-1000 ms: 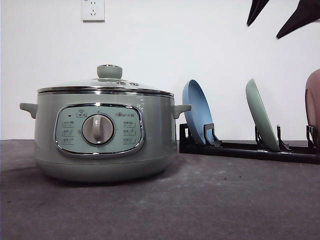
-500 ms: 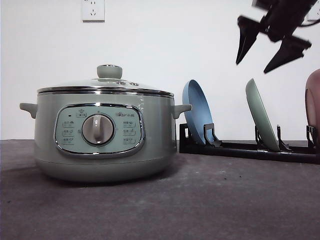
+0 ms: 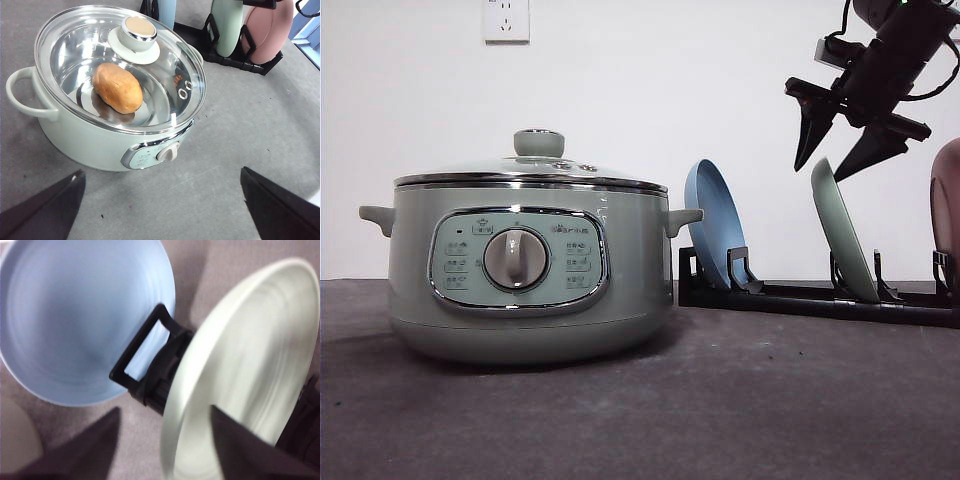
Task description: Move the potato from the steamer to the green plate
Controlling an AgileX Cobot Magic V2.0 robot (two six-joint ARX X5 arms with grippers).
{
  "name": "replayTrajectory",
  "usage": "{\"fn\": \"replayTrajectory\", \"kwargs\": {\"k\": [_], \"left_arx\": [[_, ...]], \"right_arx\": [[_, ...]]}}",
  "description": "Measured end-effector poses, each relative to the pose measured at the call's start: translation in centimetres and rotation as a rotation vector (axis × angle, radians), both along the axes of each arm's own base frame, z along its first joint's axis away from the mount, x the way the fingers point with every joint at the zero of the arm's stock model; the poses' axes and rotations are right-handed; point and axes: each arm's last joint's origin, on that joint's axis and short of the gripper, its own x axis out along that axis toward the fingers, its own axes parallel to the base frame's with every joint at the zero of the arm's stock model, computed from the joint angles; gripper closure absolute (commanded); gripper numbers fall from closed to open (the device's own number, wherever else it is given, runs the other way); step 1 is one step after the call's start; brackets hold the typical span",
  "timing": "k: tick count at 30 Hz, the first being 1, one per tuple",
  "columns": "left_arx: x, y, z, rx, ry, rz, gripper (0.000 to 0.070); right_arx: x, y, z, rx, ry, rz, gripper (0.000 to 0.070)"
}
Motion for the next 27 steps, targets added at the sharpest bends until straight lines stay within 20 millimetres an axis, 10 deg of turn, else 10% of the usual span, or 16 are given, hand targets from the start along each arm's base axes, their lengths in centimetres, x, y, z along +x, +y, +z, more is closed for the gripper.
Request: {"fn": "replayTrajectory", "kwargs": {"k": [27], "left_arx": [[0.00,0.00,0.00,0.000,0.000,0.000,0.0064]], "right_arx": [[0.02,-0.04,0.03,0.030,0.009,-0.017,0.0692]]}}
